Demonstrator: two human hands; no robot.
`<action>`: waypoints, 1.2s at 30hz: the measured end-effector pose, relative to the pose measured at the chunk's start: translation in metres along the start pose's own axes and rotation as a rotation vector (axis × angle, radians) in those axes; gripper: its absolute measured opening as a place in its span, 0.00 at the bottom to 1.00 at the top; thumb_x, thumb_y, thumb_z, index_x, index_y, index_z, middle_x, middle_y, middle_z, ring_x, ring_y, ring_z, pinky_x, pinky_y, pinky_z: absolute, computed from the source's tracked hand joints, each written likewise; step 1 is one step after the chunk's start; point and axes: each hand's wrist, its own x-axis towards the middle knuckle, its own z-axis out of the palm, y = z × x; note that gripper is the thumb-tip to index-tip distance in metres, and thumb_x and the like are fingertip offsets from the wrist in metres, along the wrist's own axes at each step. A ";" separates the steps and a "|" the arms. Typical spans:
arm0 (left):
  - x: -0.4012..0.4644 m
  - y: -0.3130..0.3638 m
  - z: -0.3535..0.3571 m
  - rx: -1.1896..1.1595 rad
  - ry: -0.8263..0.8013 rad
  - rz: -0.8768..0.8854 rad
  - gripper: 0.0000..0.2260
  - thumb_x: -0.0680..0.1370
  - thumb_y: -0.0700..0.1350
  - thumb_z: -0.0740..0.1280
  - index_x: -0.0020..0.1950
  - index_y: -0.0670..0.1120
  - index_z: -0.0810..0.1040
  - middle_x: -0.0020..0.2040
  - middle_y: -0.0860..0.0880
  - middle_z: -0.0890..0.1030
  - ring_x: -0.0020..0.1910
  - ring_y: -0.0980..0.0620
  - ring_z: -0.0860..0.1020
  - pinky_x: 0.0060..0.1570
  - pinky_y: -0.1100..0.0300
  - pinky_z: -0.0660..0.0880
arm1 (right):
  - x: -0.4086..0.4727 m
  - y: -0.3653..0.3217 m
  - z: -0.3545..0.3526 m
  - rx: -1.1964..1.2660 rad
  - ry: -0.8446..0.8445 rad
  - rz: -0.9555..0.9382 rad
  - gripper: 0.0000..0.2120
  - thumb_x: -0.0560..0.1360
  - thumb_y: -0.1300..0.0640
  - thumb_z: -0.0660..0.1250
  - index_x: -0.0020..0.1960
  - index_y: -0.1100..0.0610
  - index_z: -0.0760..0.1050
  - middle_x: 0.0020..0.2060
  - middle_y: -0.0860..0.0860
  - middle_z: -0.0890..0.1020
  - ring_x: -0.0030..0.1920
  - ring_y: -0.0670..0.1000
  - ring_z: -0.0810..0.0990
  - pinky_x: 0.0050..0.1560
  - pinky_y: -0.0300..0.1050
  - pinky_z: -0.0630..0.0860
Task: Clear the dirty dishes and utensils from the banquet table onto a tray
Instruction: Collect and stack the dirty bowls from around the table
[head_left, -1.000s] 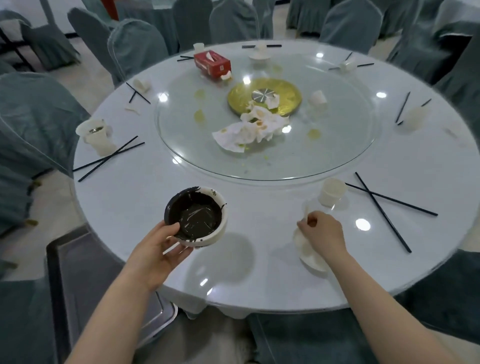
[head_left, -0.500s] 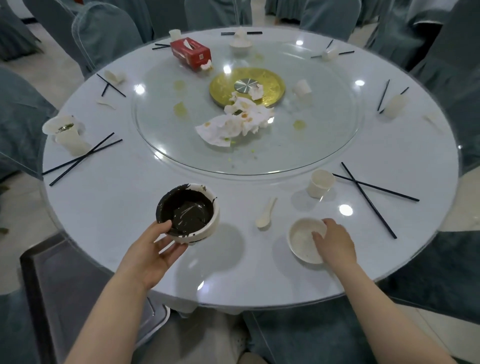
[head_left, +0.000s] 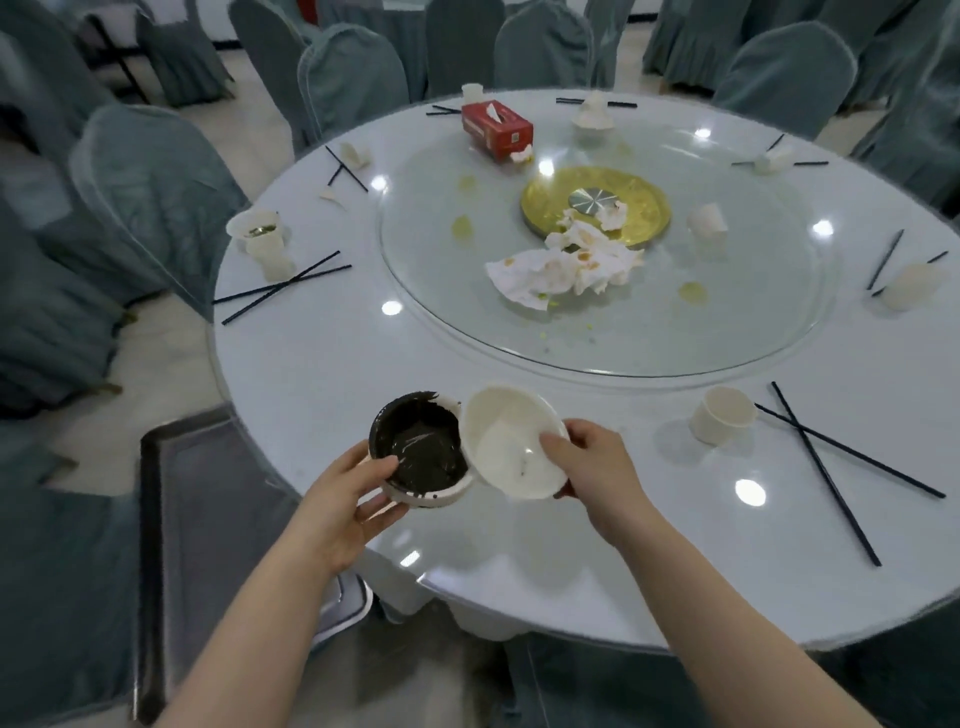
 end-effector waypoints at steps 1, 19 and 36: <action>-0.003 0.002 -0.007 -0.013 0.002 0.017 0.15 0.74 0.38 0.69 0.60 0.49 0.79 0.50 0.46 0.85 0.46 0.47 0.85 0.42 0.55 0.81 | -0.002 -0.009 0.018 0.001 -0.045 -0.022 0.04 0.73 0.59 0.67 0.41 0.57 0.80 0.33 0.50 0.81 0.32 0.48 0.78 0.28 0.40 0.74; -0.163 0.034 -0.247 -0.105 0.108 0.295 0.15 0.74 0.39 0.69 0.59 0.52 0.80 0.43 0.50 0.85 0.40 0.53 0.84 0.41 0.55 0.81 | -0.146 -0.068 0.319 -0.378 -0.445 -0.215 0.06 0.72 0.57 0.62 0.45 0.54 0.78 0.41 0.53 0.83 0.42 0.53 0.81 0.41 0.53 0.80; -0.250 0.064 -0.506 -0.326 0.435 0.483 0.09 0.77 0.42 0.66 0.56 0.51 0.80 0.45 0.50 0.85 0.44 0.50 0.83 0.39 0.55 0.81 | -0.246 -0.089 0.602 -0.397 -0.850 -0.286 0.04 0.72 0.60 0.66 0.41 0.54 0.79 0.34 0.47 0.81 0.33 0.45 0.79 0.26 0.34 0.72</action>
